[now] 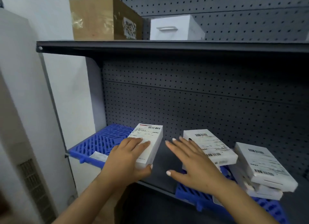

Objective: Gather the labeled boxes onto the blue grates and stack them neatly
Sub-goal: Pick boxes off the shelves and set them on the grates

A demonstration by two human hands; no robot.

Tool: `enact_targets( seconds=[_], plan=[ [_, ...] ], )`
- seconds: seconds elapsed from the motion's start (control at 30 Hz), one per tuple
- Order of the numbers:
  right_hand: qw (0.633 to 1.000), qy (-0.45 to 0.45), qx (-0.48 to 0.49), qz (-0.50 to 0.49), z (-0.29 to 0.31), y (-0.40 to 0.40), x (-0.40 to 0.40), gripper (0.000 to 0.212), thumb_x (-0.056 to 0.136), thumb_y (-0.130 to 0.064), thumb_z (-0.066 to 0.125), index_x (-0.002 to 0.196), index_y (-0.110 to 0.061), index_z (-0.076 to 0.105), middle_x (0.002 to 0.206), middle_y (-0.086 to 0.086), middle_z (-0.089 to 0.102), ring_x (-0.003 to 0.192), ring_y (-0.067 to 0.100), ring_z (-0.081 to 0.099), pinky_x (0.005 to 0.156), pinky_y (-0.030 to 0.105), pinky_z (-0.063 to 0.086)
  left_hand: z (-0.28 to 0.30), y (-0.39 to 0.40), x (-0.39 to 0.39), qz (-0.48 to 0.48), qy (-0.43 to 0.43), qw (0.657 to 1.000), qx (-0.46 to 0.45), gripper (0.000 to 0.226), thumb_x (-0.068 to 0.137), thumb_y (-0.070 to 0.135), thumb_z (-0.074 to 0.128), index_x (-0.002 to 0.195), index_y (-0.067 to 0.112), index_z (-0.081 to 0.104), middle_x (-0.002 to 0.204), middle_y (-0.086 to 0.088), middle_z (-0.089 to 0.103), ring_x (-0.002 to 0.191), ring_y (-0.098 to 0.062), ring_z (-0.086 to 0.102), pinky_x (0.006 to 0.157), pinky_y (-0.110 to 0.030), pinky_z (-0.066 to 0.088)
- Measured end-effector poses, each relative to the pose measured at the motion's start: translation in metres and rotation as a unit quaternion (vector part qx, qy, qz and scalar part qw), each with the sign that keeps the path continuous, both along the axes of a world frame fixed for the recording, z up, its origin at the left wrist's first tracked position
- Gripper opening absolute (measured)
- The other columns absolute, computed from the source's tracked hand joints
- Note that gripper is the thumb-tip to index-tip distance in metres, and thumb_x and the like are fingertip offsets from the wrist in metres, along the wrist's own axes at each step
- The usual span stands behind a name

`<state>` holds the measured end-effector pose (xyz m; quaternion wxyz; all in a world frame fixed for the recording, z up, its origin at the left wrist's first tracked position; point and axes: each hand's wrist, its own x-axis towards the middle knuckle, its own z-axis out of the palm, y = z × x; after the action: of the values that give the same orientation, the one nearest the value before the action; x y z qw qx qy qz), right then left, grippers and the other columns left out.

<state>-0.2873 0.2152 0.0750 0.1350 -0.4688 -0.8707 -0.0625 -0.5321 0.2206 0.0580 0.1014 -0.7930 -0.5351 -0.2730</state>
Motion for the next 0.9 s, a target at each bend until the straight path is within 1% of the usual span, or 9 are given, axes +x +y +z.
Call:
enact_targets(
  seconds=[0.17,0.27,0.37,0.43,0.53,0.63,0.77,0.9],
  plan=[
    [0.998,0.000,-0.026,0.050,-0.008,0.013,-0.037,0.080,0.090,-0.062,0.039,0.147,-0.039,-0.012,0.157,-0.011,-0.011,0.143,0.007,-0.016,0.117,0.031,-0.008,0.004,-0.001,-0.017,0.024,0.009,0.999,0.019,0.072,0.070,0.065,0.049,0.132,0.030,0.052,0.132,0.005,0.054,0.121,-0.018,0.047,0.091,-0.045,0.049],
    [0.996,0.018,-0.036,0.082,-0.016,0.021,-0.058,0.078,0.093,-0.055,0.040,0.146,-0.038,-0.014,0.158,-0.010,-0.011,0.144,0.006,-0.011,0.118,0.031,-0.004,0.001,0.003,-0.033,0.035,0.019,0.999,0.024,0.071,0.071,0.065,0.050,0.132,0.029,0.051,0.132,0.005,0.054,0.121,-0.017,0.047,0.091,-0.043,0.050],
    [0.991,0.052,-0.058,0.105,-0.024,0.030,-0.079,0.081,0.093,-0.051,0.042,0.143,-0.042,-0.021,0.158,-0.010,-0.010,0.144,0.005,-0.008,0.118,0.032,0.002,-0.001,0.011,-0.051,0.036,0.021,0.999,0.033,0.070,0.070,0.062,0.054,0.130,0.027,0.054,0.128,0.004,0.057,0.117,-0.018,0.050,0.086,-0.044,0.052],
    [0.991,0.050,-0.058,0.110,-0.027,0.040,-0.091,0.081,0.094,-0.048,0.042,0.140,-0.042,-0.025,0.157,-0.011,-0.015,0.143,0.004,-0.011,0.118,0.030,-0.001,-0.003,0.021,-0.064,0.033,0.021,0.998,0.040,0.069,0.070,0.061,0.054,0.129,0.025,0.054,0.126,0.002,0.058,0.116,-0.020,0.051,0.086,-0.044,0.052],
    [0.991,0.043,-0.060,0.108,-0.027,0.058,-0.112,0.080,0.095,-0.047,0.042,0.144,-0.040,-0.022,0.156,-0.013,-0.018,0.142,0.003,-0.015,0.117,0.028,-0.004,-0.006,0.042,-0.087,0.022,0.017,0.999,0.044,0.068,0.071,0.060,0.054,0.129,0.023,0.055,0.125,0.001,0.058,0.115,-0.021,0.052,0.086,-0.044,0.052],
    [0.992,0.038,-0.067,0.102,-0.032,0.081,-0.137,0.080,0.095,-0.049,0.041,0.143,-0.042,-0.021,0.155,-0.014,-0.021,0.141,0.003,-0.019,0.118,0.031,-0.004,-0.011,0.066,-0.113,0.009,0.027,0.999,0.038,0.069,0.072,0.061,0.054,0.129,0.023,0.055,0.125,0.001,0.059,0.114,-0.020,0.052,0.085,-0.041,0.052],
    [0.992,0.027,-0.086,0.086,-0.039,0.114,-0.175,0.085,0.091,-0.056,0.043,0.141,-0.044,-0.025,0.152,-0.019,-0.026,0.139,0.001,-0.024,0.114,0.029,-0.010,-0.015,0.105,-0.148,-0.017,0.036,0.999,0.035,0.067,0.070,0.061,0.055,0.125,0.023,0.059,0.122,0.002,0.061,0.110,-0.019,0.055,0.082,-0.035,0.051],
    [0.993,0.019,-0.101,0.064,-0.048,0.144,-0.209,0.086,0.089,-0.058,0.044,0.145,-0.040,-0.020,0.153,-0.019,-0.024,0.139,0.001,-0.023,0.112,0.027,-0.011,-0.025,0.147,-0.183,-0.040,0.049,0.998,0.010,0.067,0.069,0.061,0.055,0.125,0.025,0.058,0.124,0.003,0.060,0.113,-0.020,0.055,0.080,-0.038,0.054]
  ],
)
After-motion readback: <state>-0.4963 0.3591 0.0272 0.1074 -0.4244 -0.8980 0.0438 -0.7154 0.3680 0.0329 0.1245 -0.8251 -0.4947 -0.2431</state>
